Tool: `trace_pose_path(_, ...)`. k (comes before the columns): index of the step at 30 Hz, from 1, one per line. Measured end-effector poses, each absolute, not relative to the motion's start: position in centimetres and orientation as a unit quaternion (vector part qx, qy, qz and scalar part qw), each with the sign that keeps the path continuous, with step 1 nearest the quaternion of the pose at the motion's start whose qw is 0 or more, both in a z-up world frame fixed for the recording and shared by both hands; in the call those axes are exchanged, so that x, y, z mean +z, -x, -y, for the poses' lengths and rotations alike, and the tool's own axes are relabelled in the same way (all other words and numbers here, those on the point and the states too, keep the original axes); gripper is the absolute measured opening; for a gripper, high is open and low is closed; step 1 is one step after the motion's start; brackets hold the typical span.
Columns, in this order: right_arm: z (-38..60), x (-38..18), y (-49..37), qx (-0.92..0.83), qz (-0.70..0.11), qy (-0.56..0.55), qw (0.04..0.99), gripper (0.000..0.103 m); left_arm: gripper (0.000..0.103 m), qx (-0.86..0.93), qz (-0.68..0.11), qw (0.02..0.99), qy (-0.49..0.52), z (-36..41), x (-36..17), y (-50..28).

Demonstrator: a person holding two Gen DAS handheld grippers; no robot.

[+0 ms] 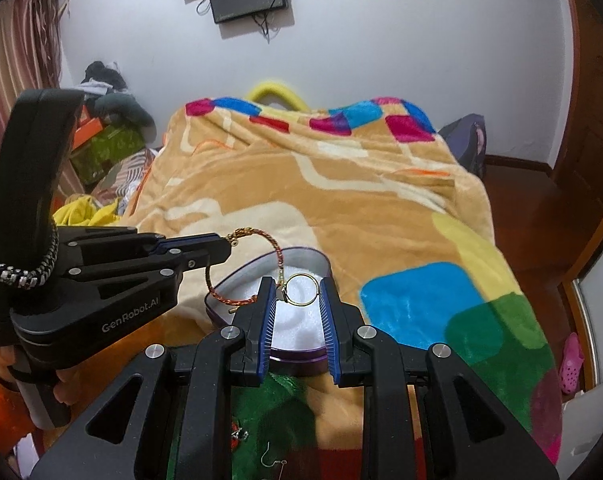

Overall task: Organize jewelry
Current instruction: 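Carry the bracelet and ring over the heart tin and lower both into it, then open both tools to release the jewelry into the tin and withdraw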

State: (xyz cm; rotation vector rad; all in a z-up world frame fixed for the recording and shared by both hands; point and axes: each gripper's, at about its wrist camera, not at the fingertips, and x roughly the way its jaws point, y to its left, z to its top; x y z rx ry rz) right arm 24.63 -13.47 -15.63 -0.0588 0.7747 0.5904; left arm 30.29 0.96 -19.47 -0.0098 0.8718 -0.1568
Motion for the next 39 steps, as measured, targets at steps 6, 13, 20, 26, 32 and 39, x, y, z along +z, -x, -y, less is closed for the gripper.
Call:
trace_pose_path(6,13.1,-16.9,-25.7,0.288,-0.396,0.034,0.871,0.020,0.001,-0.084,-0.429,0.899,-0.004,-0.5,-20.0,-31.0)
trace_pose_path(13,12.7,-17.7,-26.2,0.292,-0.411,0.039,0.863,0.020,0.001,-0.094,-0.433,0.896,-0.012,-0.1,-20.2,-31.1)
trace_pose_path(20,12.2,-17.8,-26.1,0.289,-0.413,0.053,0.862,0.020,0.002,-0.102,-0.433,0.896,-0.007,-0.2,-20.0,-30.9)
trace_pose_path(26,12.0,-17.4,-25.9,0.286,-0.412,0.061,0.863,0.021,0.008,-0.103,-0.427,0.898,-0.008,-0.4,-19.2,-30.2)
trace_pose_path(32,12.4,-16.3,-25.1,0.278,-0.399,0.067,0.871,0.025,0.015,-0.096,-0.414,0.905,-0.003,-0.7,-17.6,-28.8)
trace_pose_path(39,13.2,-14.1,-23.4,0.271,-0.378,0.068,0.883,0.030,0.033,-0.087,-0.389,0.917,-0.003,-0.9,-15.0,-26.3)
